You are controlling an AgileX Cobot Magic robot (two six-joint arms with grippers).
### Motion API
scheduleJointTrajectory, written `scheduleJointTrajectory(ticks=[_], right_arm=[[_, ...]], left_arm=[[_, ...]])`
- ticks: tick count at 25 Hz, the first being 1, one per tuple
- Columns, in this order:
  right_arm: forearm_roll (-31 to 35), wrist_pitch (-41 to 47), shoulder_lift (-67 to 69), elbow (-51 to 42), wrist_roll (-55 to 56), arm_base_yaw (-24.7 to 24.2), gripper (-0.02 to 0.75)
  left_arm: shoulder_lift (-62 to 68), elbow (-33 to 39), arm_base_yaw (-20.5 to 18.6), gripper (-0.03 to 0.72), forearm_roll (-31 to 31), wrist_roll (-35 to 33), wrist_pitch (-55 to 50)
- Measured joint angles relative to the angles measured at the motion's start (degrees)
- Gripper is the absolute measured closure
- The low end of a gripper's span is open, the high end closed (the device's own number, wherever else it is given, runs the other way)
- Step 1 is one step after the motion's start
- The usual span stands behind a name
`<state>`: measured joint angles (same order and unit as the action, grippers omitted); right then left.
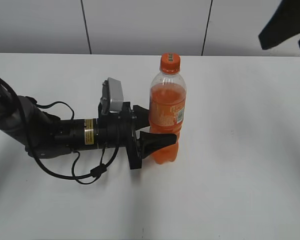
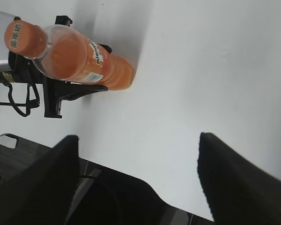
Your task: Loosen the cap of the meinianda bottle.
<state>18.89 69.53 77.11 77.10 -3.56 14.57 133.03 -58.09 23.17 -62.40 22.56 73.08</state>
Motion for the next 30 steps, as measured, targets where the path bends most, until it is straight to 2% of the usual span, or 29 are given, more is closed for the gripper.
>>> scheduleJointTrajectory(ticks=[6, 13, 26, 30], right_arm=[[-3.9, 0.1, 8.0, 8.4, 2.9, 7.9, 0.15], [-4.7, 0.1, 17.8, 15.9, 3.6, 14.1, 0.15], [-6.2, -1.4, 22.8, 17.6, 6.2, 20.8, 0.15], [-10.5, -1.6, 23.0, 17.6, 8.4, 21.6, 0.15]], left_arm=[[0.0, 0.0, 0.0, 0.276, -0.1, -1.8, -0.2], [0.0, 0.0, 0.1, 0.276, -0.1, -2.3, -0.2], [0.0, 0.0, 0.1, 0.276, 0.1, -2.5, -0.3], [0.0, 0.0, 0.1, 0.276, 0.2, -2.5, -0.3]])
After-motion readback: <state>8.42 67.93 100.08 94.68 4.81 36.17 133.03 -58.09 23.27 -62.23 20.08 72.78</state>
